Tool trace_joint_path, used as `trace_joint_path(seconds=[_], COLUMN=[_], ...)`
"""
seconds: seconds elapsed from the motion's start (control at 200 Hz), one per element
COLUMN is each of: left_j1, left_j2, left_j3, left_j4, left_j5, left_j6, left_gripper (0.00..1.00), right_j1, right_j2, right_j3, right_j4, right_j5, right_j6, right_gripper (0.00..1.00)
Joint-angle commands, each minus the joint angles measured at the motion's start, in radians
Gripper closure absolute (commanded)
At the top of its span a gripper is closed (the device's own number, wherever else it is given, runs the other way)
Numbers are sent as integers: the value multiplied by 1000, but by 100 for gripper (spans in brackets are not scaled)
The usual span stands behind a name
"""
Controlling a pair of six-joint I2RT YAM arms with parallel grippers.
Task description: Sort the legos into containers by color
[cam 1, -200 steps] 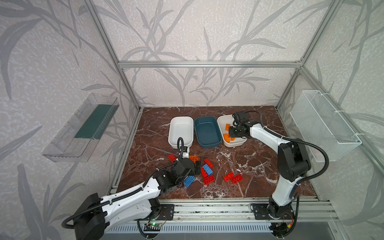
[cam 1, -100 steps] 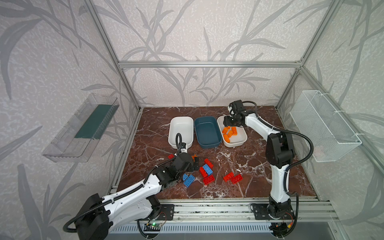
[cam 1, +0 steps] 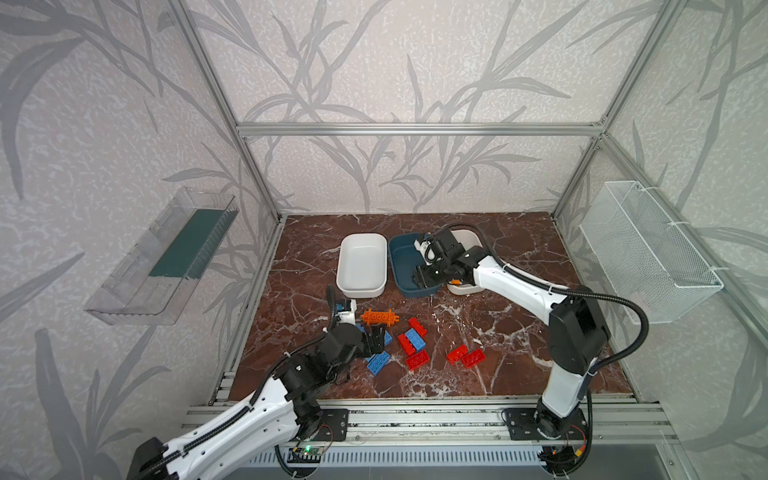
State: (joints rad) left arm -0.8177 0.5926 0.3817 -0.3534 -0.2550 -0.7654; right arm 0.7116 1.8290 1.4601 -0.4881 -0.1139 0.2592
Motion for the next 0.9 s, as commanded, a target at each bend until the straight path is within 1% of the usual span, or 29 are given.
trace_joint_path(seconds=[0.0, 0.065, 0.105, 0.225, 0.385, 0.56, 0.895], left_j1=[5, 5, 4, 4, 4, 4, 4], left_j2=[-95, -150, -210, -327, -429, -471, -475], left_j3=[-35, -62, -78, -105, -118, -116, -121], left_j4=[-101, -112, -121, -171, -243, -284, -289], left_j5=[21, 31, 32, 29, 28, 33, 20], left_j6=[-34, -32, -39, -65, -86, -95, -91], left_gripper=[1, 1, 1, 1, 1, 1, 1], right_j1=[74, 111, 129, 182, 221, 247, 255], right_j2=[-11, 1, 14, 58, 134, 213, 314], right_j3=[-40, -46, -43, -23, 35, 113, 204], right_j4=[28, 44, 46, 51, 34, 12, -5], right_j5=[9, -2, -8, -18, -41, -40, -24], right_j6=[-1, -8, -13, -55, -92, -119, -151], right_gripper=[32, 31, 31, 30, 30, 31, 33])
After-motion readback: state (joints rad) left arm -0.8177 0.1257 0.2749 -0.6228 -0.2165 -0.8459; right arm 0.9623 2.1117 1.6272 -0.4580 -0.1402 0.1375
